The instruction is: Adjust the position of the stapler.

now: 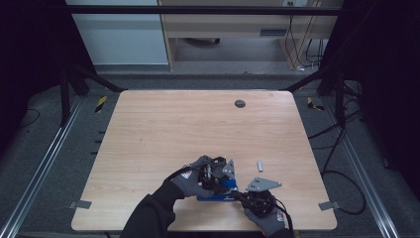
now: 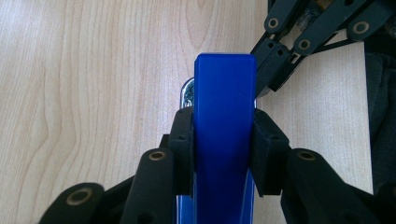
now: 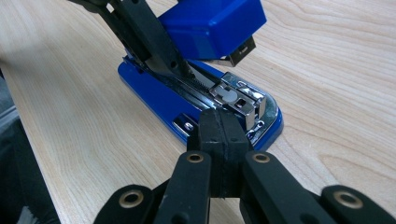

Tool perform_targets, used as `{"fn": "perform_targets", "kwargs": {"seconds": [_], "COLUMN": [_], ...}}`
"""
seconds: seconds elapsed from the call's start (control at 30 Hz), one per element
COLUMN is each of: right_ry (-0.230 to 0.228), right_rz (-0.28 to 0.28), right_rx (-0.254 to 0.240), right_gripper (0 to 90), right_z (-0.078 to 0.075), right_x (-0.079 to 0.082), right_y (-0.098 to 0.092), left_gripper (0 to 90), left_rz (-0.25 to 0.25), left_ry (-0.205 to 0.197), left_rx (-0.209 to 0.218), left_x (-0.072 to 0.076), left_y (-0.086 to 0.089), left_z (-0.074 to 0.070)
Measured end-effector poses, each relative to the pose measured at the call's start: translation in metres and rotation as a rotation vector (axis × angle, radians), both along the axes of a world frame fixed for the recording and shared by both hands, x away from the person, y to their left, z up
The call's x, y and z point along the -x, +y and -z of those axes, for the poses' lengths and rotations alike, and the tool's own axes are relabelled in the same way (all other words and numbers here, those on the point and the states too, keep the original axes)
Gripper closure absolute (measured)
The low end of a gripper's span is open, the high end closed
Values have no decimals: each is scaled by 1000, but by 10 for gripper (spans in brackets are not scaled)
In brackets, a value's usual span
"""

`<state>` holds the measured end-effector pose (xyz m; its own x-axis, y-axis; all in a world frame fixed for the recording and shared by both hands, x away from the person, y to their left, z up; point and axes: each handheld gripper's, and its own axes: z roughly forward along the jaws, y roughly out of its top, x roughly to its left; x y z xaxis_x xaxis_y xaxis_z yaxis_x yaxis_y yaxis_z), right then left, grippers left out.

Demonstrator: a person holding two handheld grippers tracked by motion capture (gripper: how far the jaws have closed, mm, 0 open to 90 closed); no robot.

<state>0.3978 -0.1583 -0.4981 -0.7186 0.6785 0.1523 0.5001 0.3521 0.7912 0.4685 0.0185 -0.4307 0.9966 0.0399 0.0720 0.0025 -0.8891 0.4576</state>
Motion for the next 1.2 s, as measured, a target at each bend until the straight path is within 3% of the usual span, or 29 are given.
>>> {"fn": "perform_targets", "kwargs": {"seconds": [0.63,0.83,1.2], "right_ry": [-53,-61,-77], "right_rz": [4,-30,-39], "right_rx": [-39,-28,-31], "right_gripper": [900,900,900], "right_z": [-19,-18,-17], "right_x": [0,-3,-6], "right_y": [-22,-18,-13], "left_gripper": [654,653,653], "left_rz": [-3,-3,3], "left_ry": [2,0,0], "left_rx": [10,10,3], "left_x": [0,0,-1], "left_y": [2,2,2], "left_z": [0,0,-1]}}
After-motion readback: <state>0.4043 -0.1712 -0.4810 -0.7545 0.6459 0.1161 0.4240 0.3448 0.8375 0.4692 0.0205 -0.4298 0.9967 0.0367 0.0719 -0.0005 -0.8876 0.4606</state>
